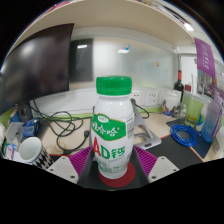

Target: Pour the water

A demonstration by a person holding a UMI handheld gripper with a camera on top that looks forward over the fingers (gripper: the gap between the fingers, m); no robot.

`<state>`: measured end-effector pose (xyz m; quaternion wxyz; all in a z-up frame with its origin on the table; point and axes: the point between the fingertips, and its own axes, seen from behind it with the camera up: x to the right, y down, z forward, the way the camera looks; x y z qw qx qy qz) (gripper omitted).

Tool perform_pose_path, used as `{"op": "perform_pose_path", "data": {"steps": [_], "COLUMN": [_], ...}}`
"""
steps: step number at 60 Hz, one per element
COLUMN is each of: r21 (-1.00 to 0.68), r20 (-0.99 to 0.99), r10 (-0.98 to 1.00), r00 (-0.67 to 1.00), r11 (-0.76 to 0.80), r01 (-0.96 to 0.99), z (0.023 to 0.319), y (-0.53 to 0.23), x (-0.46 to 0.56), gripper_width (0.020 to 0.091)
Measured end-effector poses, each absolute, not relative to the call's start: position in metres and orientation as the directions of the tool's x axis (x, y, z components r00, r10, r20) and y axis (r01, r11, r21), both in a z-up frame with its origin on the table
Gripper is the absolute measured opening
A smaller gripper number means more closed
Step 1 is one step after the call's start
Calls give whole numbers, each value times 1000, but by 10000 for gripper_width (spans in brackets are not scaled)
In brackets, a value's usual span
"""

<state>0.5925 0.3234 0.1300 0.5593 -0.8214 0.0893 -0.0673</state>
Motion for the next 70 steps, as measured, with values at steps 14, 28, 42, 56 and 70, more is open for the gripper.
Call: {"op": "perform_pose_path", "data": {"steps": [14,28,42,56,70], "r21": [-904,-815,-740,-734,-750], "r20": [22,16,-33,-3,-44], "r10": [-174,-155,-66,37,41], "r00": [985,988,997,999,998], "r11": [-424,-574,-669,-679,-662], "r01": [-54,-77,-69,23,-6], "z": [117,110,166,210,238], "y": [292,192,121,97,91], "x": [576,548,501,465,436], "gripper_width": [768,769,762,767,755]}}
